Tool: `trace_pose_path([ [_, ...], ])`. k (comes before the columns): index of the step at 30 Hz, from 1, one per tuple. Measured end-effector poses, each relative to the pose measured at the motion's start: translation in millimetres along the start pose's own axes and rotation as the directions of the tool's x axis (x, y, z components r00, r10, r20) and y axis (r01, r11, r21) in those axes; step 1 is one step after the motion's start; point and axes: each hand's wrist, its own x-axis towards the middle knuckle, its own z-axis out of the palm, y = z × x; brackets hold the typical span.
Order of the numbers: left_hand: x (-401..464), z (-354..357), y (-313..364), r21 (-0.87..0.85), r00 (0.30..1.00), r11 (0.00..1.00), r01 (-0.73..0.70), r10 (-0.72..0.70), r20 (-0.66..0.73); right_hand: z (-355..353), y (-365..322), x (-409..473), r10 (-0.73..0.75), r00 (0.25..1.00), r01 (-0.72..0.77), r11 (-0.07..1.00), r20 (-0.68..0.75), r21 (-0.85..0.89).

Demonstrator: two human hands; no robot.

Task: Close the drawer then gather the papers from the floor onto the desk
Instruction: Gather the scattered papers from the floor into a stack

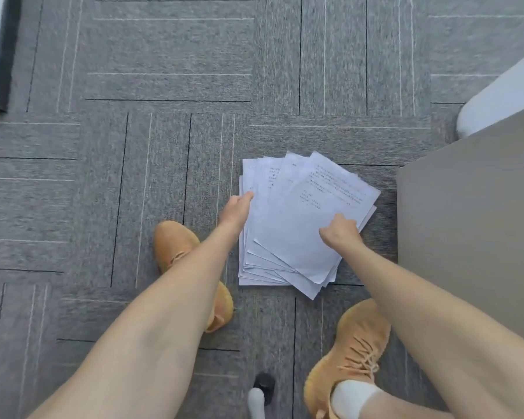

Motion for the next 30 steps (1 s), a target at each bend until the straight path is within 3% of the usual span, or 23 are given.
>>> trace_pose_path([
  [5,33,8,-19,-0.072,0.994,0.996,0.057,-0.063,-0.085,8,11,38,0.293,0.941,-0.239,0.93,-0.17,0.279],
  [11,44,9,-22,0.008,0.992,0.999,0.046,-0.045,-0.121,4,31,65,0.428,0.873,-0.271,0.823,-0.234,0.499],
  [15,55,12,-25,0.061,0.988,0.998,0.019,-0.009,-0.155,4,39,73,0.383,0.871,-0.179,0.83,-0.307,0.528],
  [20,56,18,-25,0.106,0.987,0.994,-0.038,0.054,-0.153,6,31,71,0.212,0.904,-0.021,0.889,-0.372,0.457],
  [25,57,20,-28,0.112,0.985,0.989,-0.092,0.107,-0.137,9,19,72,0.017,0.949,0.127,0.893,-0.315,0.431],
  [30,55,19,-31,0.06,0.982,0.994,-0.093,0.101,-0.159,13,26,69,0.065,0.932,0.089,0.913,-0.356,0.399],
])
